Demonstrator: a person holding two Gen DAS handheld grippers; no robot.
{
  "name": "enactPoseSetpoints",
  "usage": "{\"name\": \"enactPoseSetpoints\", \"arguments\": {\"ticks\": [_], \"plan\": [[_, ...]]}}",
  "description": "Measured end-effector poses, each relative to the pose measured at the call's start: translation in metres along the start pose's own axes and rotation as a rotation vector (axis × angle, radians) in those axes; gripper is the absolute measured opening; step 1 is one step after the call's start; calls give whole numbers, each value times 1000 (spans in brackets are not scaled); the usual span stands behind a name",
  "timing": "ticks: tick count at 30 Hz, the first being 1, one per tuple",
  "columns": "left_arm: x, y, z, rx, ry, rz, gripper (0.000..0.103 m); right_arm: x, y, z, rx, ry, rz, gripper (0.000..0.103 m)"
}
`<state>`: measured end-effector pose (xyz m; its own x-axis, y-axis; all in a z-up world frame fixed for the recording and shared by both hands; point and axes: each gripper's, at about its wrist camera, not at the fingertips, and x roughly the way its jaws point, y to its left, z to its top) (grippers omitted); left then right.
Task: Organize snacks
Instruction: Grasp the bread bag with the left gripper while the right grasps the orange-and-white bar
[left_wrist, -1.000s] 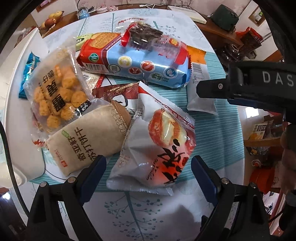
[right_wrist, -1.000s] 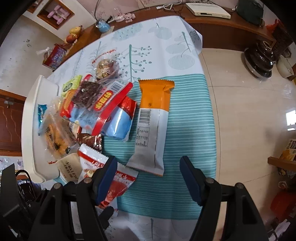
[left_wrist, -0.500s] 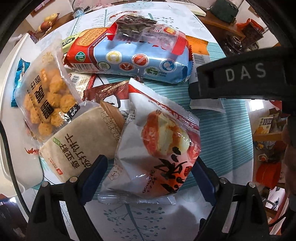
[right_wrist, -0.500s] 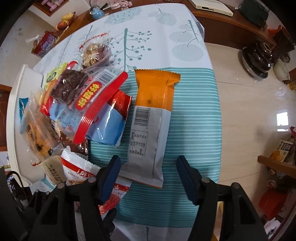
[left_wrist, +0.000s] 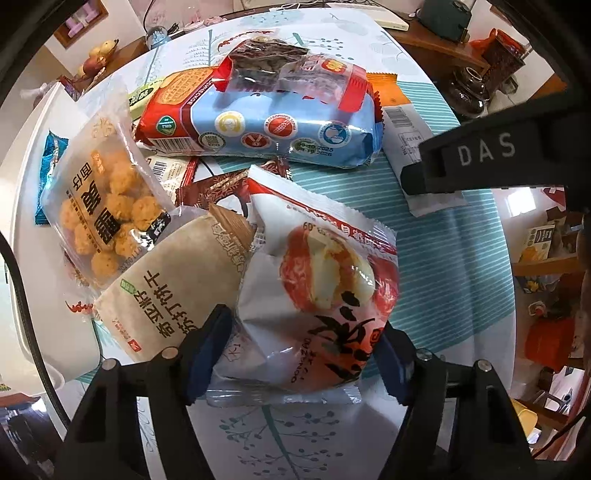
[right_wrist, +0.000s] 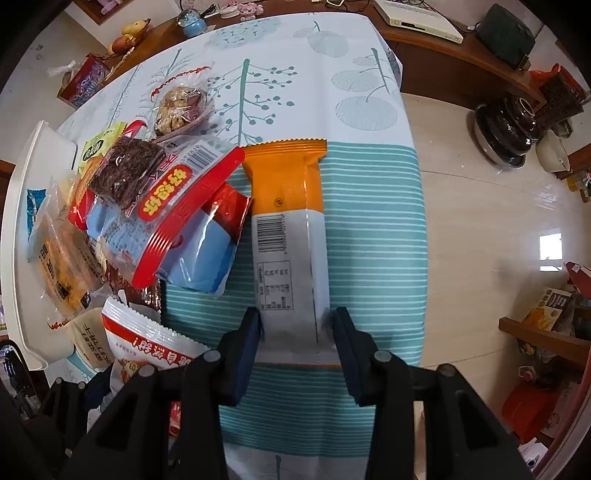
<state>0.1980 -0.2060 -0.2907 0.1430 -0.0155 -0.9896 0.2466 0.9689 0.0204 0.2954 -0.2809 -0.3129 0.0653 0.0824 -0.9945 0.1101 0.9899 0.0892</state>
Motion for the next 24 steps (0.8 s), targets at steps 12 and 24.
{"name": "enactPoseSetpoints", "arguments": {"ticks": [12, 24], "plan": [[-9, 10, -12, -22, 53, 1, 65, -5, -27, -22, 98, 24, 63, 37], [-30, 25, -40, -66, 14, -22, 65, -21, -34, -60, 120, 41, 100, 37]]}}
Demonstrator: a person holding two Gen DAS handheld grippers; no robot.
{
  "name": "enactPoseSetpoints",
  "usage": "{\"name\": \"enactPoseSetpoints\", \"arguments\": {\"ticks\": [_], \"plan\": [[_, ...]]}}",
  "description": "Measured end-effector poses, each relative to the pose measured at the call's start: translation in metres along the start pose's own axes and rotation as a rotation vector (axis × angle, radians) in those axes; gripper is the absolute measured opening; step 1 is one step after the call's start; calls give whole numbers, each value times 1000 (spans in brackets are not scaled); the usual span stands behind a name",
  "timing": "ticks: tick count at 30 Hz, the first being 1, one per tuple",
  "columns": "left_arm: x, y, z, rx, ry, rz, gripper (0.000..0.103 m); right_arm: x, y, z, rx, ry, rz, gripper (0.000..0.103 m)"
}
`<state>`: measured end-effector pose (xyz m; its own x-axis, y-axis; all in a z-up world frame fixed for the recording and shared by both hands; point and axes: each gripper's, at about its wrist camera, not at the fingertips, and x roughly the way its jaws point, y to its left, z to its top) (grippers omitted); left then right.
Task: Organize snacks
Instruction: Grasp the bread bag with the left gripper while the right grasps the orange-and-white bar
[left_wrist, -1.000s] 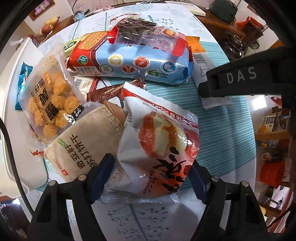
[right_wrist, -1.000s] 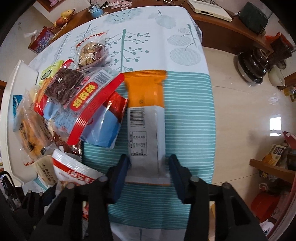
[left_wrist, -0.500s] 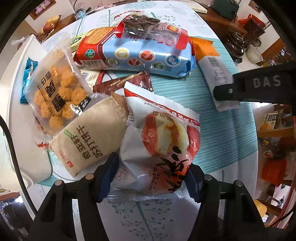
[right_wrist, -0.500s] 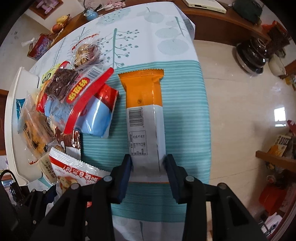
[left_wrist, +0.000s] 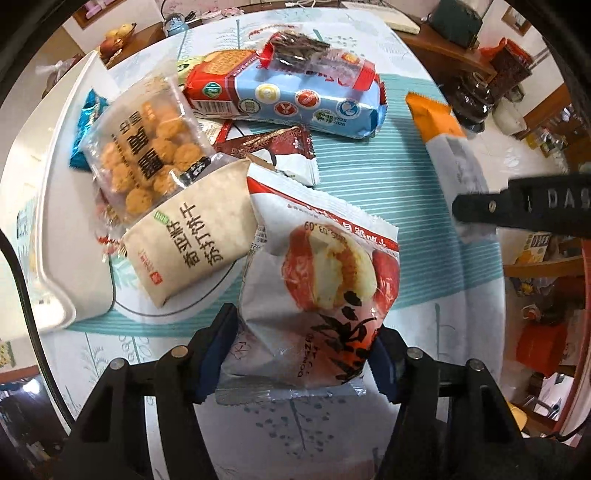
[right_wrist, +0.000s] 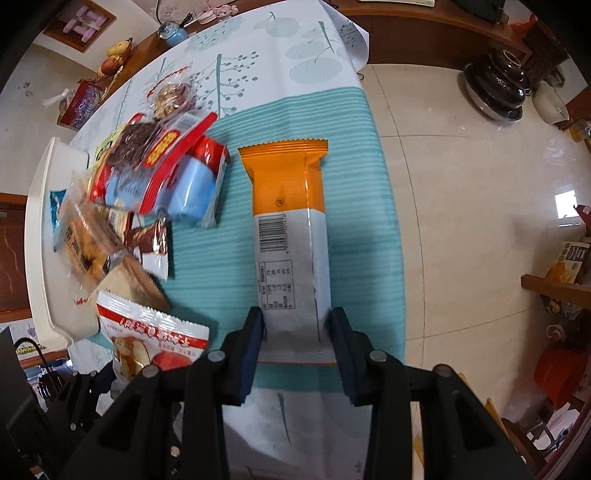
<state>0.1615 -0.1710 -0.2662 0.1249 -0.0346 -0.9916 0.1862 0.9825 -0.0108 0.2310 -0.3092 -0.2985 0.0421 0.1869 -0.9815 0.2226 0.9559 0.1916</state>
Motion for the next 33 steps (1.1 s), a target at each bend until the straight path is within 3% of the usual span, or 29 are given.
{"name": "enactPoseSetpoints", "arguments": {"ticks": [17, 23, 33], "plan": [[-67, 47, -45, -52, -132, -29, 65, -53, 16, -51, -58, -73, 88, 37], [-88, 60, -49, -81, -187, -12, 65, -69, 37, -62, -94, -115, 123, 37], [-131, 115, -59, -108, -266, -4, 65, -88, 88, -81, -135, -158, 167, 37]]}}
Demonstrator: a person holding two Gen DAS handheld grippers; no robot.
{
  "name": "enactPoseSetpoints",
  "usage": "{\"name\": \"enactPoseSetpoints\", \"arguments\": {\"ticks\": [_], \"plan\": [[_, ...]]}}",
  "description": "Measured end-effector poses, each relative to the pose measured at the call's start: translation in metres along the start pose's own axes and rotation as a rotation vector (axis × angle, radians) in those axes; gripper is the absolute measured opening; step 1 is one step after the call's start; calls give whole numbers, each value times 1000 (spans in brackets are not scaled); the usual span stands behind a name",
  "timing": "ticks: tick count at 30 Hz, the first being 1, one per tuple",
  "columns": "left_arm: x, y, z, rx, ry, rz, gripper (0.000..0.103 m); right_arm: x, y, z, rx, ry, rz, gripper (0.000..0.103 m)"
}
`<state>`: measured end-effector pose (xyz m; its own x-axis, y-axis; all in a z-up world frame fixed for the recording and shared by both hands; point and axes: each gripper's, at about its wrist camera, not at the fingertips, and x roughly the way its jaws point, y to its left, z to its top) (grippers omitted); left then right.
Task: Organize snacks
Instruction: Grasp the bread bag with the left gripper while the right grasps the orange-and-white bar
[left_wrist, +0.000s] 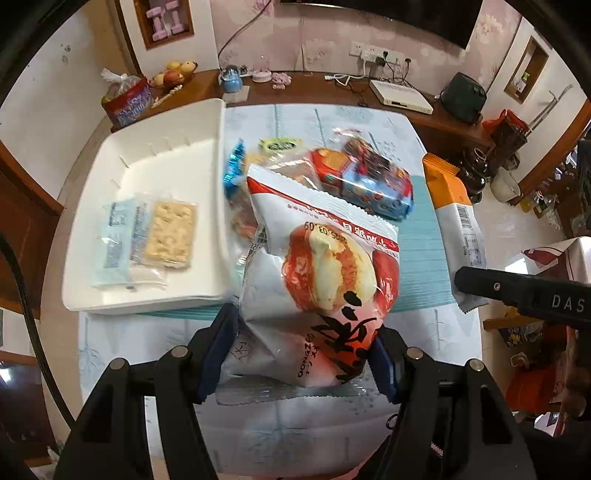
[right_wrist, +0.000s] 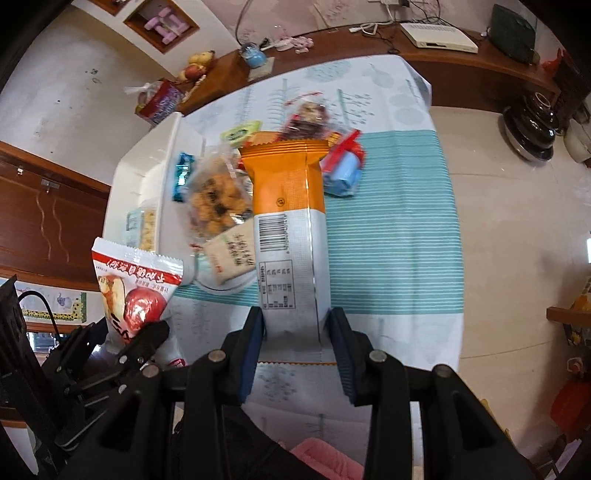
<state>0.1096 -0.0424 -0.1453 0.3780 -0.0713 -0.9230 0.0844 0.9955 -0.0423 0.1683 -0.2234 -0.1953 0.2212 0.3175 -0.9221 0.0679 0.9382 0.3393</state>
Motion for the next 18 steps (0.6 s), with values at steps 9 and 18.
{"name": "enactPoseSetpoints", "arguments": {"ticks": [9, 18], "plan": [[-25, 63, 12, 7, -65, -9, 65, 4, 59, -4, -4, -37, 36, 37], [-46, 126, 21, 13, -140, -32, 65, 20, 122, -6, -32, -61, 86, 37]]}}
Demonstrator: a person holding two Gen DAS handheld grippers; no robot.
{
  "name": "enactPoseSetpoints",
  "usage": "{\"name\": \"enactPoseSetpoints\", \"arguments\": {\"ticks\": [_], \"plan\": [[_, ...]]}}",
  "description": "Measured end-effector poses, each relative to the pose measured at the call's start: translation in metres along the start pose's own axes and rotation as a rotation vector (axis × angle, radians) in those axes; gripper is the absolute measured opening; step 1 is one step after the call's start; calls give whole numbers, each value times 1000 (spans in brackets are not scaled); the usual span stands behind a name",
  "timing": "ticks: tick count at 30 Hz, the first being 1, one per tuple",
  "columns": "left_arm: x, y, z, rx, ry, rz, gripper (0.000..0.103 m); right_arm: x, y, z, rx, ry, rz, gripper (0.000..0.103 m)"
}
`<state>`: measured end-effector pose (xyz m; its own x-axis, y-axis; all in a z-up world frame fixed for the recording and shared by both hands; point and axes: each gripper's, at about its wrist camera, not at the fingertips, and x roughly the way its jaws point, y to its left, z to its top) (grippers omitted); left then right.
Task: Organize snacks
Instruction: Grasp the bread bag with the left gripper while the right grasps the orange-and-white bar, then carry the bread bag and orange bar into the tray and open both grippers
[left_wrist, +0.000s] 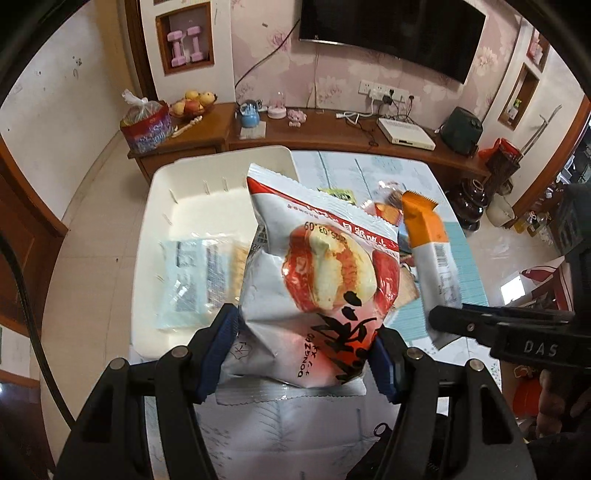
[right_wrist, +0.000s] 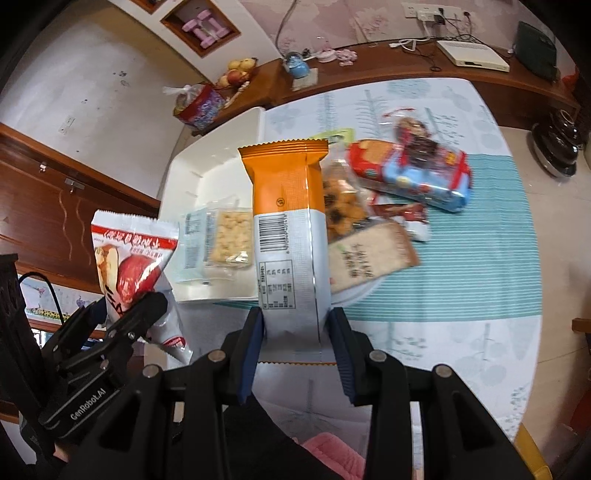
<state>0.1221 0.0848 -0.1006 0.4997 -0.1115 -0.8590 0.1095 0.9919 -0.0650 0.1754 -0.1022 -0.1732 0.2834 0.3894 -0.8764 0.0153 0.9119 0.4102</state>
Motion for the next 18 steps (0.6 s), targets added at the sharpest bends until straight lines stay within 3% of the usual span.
{"name": "enactPoseSetpoints", "arguments": {"ticks": [8, 18], "plan": [[-3, 50, 9, 32, -32, 1, 65, 29, 44, 7, 13, -22, 48, 37], [23, 105, 33, 23, -7, 31, 65, 70, 84, 17, 48, -42, 64, 37]]}}
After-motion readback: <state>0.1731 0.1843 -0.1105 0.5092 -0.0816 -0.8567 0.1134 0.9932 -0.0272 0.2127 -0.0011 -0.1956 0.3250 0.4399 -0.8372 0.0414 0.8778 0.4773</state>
